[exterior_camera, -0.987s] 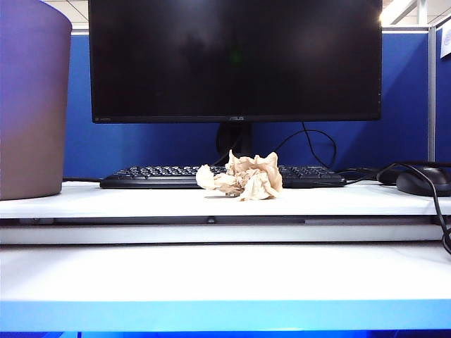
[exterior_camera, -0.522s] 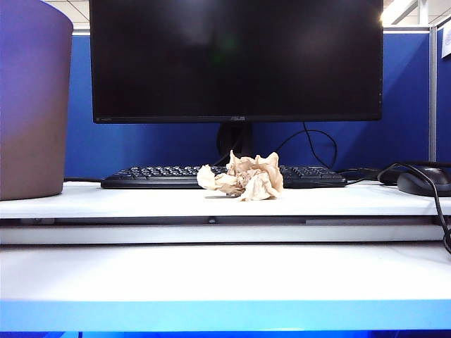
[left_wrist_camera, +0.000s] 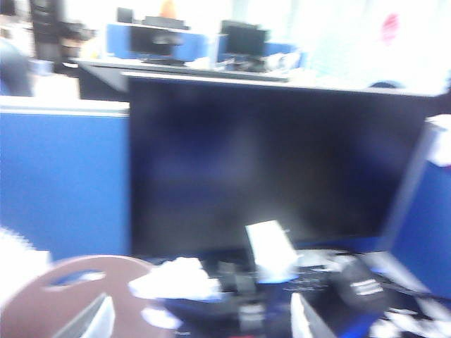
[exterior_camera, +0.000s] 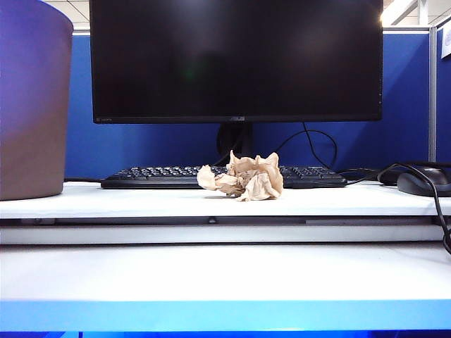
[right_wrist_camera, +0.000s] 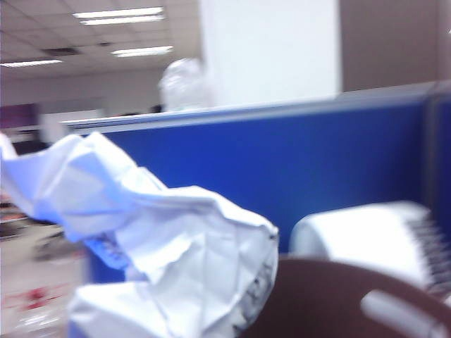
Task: Pick up all paper balls from the table and place them in the pink trash can.
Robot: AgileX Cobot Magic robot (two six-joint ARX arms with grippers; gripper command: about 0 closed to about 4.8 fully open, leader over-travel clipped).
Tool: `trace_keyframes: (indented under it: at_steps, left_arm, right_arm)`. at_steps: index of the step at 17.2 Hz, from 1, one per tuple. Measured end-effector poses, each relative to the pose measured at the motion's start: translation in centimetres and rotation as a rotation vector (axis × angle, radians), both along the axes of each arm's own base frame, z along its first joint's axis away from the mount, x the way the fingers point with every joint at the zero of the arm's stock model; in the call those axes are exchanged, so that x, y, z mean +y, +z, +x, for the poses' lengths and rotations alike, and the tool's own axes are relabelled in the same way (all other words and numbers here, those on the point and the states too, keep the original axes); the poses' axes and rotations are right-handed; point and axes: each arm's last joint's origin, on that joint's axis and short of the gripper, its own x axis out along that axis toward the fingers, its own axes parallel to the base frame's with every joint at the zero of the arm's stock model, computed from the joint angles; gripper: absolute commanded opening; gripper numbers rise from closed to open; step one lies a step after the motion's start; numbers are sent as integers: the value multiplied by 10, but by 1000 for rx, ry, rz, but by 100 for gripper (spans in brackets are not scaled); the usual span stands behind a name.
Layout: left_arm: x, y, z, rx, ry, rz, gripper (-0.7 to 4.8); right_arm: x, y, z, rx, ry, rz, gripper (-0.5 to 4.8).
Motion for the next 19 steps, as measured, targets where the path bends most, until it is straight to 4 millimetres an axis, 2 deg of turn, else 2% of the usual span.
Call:
trace_keyframes:
  at_steps: [2, 5, 6, 8, 10, 14, 15, 17, 19]
  left_arm:
    - [-1, -3, -2, 35, -46, -27, 332]
    - [-3, -7, -6, 75, -79, -41, 332]
    - [-3, -8, -5, 82, -80, -42, 332]
    - [-3, -8, -6, 81, -80, -42, 332]
    - [-3, -8, -6, 83, -80, -42, 332]
    - [-3, -8, -6, 83, -80, -42, 332]
    - [-3, -8, -6, 83, -80, -42, 332]
    - [-3, -8, -6, 83, -80, -43, 332]
    - [-3, -8, -6, 84, -80, -43, 332]
  right_arm:
    - [5, -7, 2, -55, -42, 33, -5]
    - [9, -20, 9, -39, -96, 38, -4]
    - [9, -21, 9, -38, -98, 38, 38]
    - [9, -20, 9, -42, -101, 43, 191]
    - [9, -20, 9, -38, -102, 38, 221]
    - [9, -21, 9, -33, -102, 33, 222]
    - [10, -22, 9, -23, -102, 18, 330]
    - [11, -29, 11, 24, -101, -41, 293]
    - [11, -27, 10, 9, -88, -31, 292]
